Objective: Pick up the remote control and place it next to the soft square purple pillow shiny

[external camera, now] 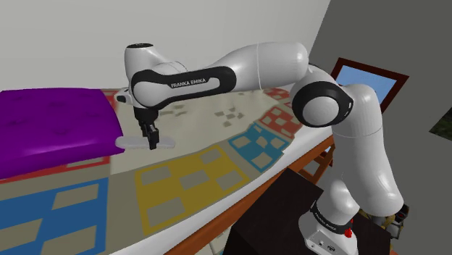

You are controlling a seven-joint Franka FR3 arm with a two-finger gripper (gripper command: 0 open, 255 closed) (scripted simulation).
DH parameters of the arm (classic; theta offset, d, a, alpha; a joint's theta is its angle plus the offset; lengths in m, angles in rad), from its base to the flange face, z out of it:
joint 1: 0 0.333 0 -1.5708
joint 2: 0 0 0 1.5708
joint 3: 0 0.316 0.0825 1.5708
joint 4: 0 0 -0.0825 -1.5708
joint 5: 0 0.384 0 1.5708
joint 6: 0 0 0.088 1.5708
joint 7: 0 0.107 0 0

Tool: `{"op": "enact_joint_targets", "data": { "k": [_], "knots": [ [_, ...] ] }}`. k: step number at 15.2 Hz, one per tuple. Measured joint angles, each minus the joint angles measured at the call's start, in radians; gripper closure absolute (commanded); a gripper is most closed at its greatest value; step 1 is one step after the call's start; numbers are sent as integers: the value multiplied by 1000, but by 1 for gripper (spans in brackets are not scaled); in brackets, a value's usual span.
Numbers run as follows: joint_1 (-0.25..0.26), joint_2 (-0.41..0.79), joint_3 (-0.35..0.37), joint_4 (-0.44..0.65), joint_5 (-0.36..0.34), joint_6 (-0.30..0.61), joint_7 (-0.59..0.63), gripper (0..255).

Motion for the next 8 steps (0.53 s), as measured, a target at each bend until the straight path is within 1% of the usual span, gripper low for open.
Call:
{"op": "enact_joint_targets", "data": {
  "k": [8],
  "knots": [
    [2, 24, 4, -62, 4, 95, -2, 255]
  ]
}}
